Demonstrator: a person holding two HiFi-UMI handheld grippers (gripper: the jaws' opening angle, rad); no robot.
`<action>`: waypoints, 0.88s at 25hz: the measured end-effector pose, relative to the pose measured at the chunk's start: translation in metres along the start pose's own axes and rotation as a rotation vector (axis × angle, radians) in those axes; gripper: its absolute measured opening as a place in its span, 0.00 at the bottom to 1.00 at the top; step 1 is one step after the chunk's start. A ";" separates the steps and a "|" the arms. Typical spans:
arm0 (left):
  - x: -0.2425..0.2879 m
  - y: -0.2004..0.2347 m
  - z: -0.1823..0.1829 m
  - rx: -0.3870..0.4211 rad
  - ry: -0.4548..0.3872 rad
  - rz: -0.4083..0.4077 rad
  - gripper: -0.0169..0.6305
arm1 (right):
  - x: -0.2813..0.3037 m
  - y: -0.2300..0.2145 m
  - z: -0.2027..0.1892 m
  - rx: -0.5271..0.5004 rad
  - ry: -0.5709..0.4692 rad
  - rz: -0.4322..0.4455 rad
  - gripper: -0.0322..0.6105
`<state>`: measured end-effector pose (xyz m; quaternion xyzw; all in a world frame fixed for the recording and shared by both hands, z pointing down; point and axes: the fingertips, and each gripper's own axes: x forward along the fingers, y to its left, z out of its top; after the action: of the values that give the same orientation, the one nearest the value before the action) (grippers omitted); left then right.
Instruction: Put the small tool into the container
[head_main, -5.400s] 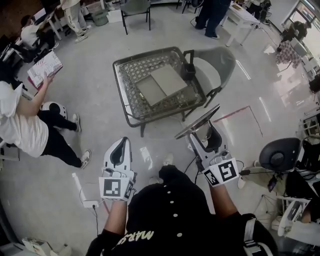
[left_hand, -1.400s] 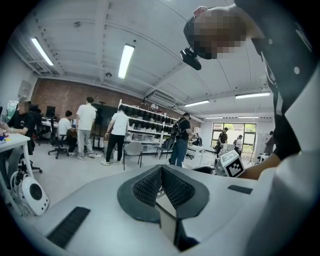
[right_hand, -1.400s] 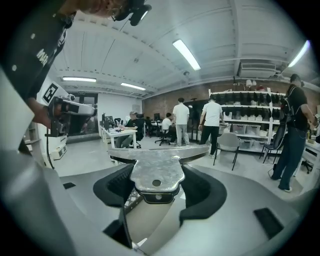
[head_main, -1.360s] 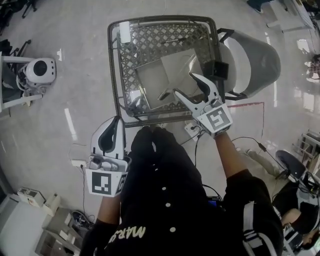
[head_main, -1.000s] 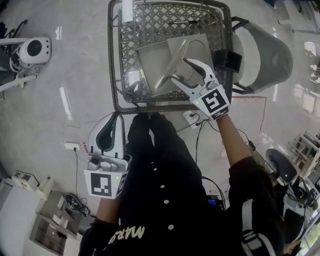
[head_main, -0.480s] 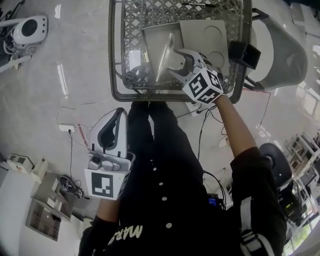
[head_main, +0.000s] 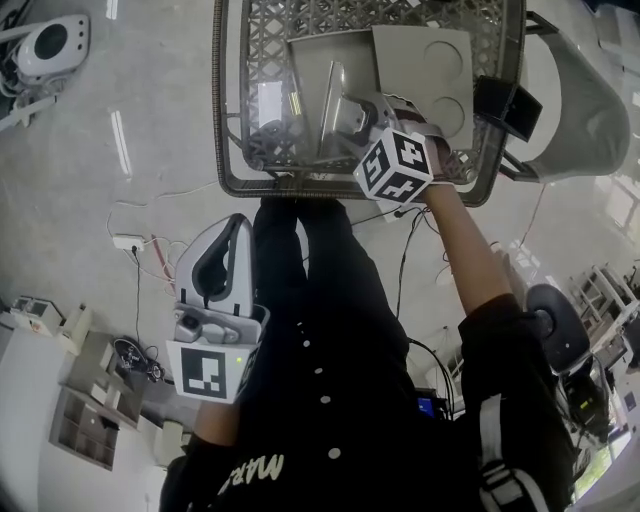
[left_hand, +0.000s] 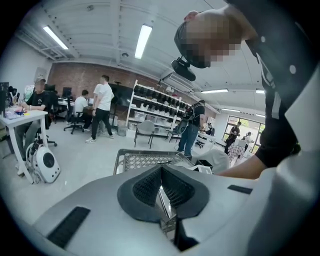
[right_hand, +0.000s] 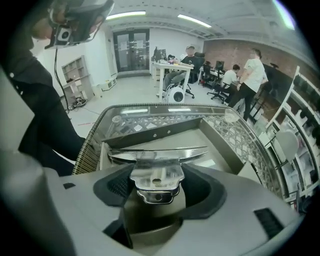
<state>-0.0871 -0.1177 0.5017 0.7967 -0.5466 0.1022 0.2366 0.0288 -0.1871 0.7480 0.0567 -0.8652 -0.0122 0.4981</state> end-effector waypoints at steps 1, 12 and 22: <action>0.000 0.000 -0.002 0.002 0.004 0.001 0.07 | 0.002 0.001 0.000 -0.020 0.011 -0.002 0.52; 0.003 0.002 -0.017 0.000 0.025 -0.004 0.07 | 0.013 0.000 -0.004 -0.109 0.089 -0.043 0.52; 0.000 -0.004 -0.011 0.006 0.014 -0.021 0.07 | 0.003 0.000 -0.004 -0.161 0.144 -0.069 0.55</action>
<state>-0.0821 -0.1113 0.5098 0.8024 -0.5364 0.1069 0.2389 0.0310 -0.1873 0.7530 0.0470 -0.8208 -0.0946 0.5613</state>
